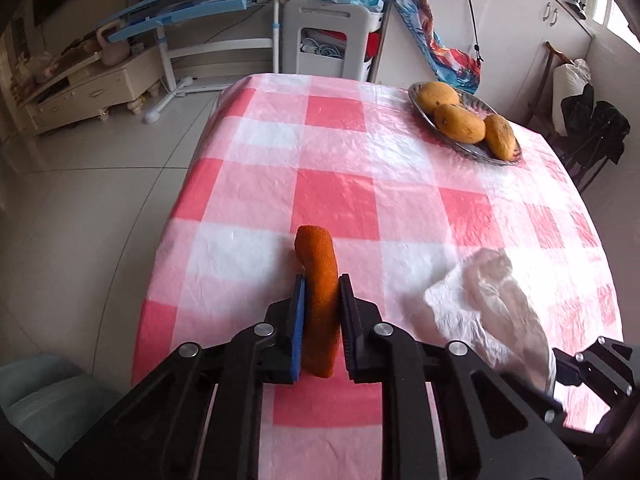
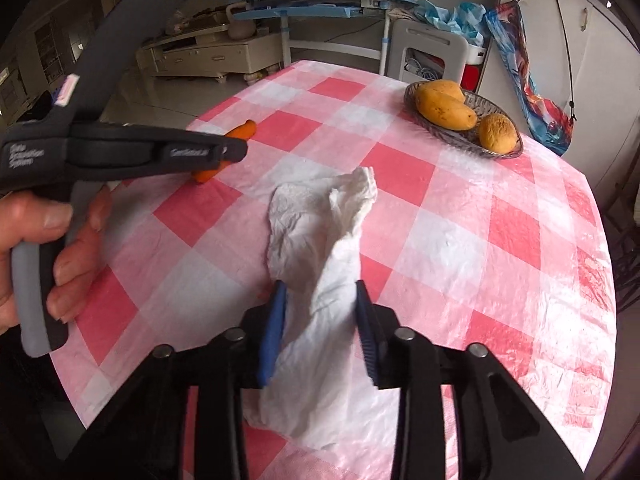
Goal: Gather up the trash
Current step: 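Grasp the orange bread stick with the left gripper, then carry the tissue and bread stick to the yellow bucket and open both grippers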
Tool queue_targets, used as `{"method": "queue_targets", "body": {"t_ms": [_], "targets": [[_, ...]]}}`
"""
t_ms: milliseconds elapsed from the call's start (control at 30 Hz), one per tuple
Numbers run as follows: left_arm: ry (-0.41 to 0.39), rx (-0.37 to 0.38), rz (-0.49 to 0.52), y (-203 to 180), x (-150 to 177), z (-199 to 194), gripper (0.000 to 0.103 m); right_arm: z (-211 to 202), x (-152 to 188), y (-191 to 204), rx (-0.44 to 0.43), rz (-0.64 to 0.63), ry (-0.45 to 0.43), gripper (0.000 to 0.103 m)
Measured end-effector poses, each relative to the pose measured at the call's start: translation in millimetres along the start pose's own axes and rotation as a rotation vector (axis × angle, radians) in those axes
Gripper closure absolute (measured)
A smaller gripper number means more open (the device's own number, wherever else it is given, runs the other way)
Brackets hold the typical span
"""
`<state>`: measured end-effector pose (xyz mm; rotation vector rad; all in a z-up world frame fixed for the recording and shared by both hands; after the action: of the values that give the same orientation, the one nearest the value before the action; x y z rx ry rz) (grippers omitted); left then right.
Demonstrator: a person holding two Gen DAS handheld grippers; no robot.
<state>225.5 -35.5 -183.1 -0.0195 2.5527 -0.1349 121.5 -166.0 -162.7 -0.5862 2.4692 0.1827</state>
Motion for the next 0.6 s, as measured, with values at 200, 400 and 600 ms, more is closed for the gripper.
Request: {"method": "queue_targets", "body": {"t_ms": [200,400,600], "targets": [[-0.008,0.031,0.024,-14,32,-28,0.087,-15,14,-14,-0.018,0.105,-0.001,0.093],[-0.057,0.051,0.039,-22,54,-60,0.087,-38,22,-14,-0.043,0.179,-0.048,0.093],[-0.130,0.096,0.015,-26,70,-101,0.087,-60,31,-10,-0.078,0.244,-0.101,0.093]]}}
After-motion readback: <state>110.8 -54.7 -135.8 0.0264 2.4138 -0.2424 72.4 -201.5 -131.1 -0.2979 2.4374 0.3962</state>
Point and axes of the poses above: each gripper's, at about its wrist camera, not at the fingertips, and z roughly the way its jaws point, y to its left, x to its underside, the point moved 10 cm from there along z, roughly the way its jaws point, and after that the axes turned 2 degrees about -z, right-handed, at the moved point
